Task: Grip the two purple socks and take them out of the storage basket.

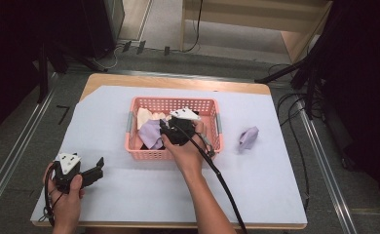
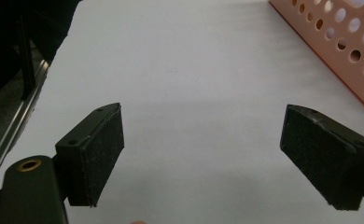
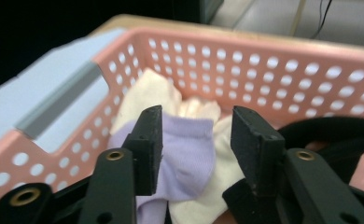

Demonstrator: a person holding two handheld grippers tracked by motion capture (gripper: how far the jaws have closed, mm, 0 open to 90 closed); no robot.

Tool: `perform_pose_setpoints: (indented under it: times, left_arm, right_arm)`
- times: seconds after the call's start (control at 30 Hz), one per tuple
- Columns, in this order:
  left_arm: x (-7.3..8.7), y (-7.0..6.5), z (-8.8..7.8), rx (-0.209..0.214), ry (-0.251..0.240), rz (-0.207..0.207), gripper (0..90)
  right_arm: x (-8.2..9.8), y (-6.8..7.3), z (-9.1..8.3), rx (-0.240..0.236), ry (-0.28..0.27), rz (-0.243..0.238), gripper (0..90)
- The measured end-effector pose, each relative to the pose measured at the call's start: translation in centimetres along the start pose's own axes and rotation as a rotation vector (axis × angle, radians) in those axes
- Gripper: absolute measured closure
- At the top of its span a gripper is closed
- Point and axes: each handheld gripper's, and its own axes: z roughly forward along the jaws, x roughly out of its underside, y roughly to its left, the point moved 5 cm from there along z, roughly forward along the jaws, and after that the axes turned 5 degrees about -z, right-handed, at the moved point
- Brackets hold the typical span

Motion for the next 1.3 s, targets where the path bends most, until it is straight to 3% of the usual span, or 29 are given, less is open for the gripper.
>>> perform_pose_setpoints:
  times: [0.17,0.33,0.47,0.6,0.7,0.77,0.93,1.13,1.17,1.2,1.3]
  left_arm:
    - [0.0,0.0,0.0,0.001,-0.005,0.001,14.9]
    - [0.0,0.0,0.0,-0.002,-0.006,0.005,15.0]
    - [0.0,0.0,0.0,-0.001,-0.007,0.004,15.0]
    - [0.0,0.0,0.0,0.000,-0.006,0.006,15.0]
    - [0.0,0.0,0.0,-0.001,-0.007,0.005,15.0]
    - [0.0,0.0,0.0,-0.001,-0.009,0.004,15.0]
    - [0.0,0.0,0.0,-0.001,-0.006,0.005,15.0]
    - [0.0,0.0,0.0,-0.002,-0.005,0.005,15.0]
    - [0.0,0.0,0.0,-0.002,-0.005,0.005,14.9]
    - [0.0,0.0,0.0,-0.002,-0.005,0.005,14.9]
    - [0.0,0.0,0.0,-0.005,-0.001,0.008,14.9]
  right_arm:
    - [0.4,-0.1,1.6,0.023,0.129,0.018,60.6]
    - [0.8,0.3,2.6,0.020,0.267,0.071,61.3]
    - [1.0,0.2,3.0,0.047,0.318,0.094,62.4]
    - [1.3,0.3,3.2,0.017,0.373,0.102,77.2]
    - [1.2,0.5,3.1,0.003,0.350,0.069,85.6]
    - [1.0,0.6,2.7,-0.023,0.299,0.030,86.6]
    - [-0.2,0.2,1.2,-0.111,0.151,0.105,87.3]
    - [-2.4,-0.6,-1.7,-0.121,-0.035,0.083,87.3]
    - [-2.4,-0.6,-1.7,-0.121,-0.035,0.083,87.3]
    - [-3.5,-1.3,-3.3,-0.107,-0.111,0.064,87.4]
    - [-4.4,-2.9,-5.0,-0.056,-0.172,0.074,87.3]
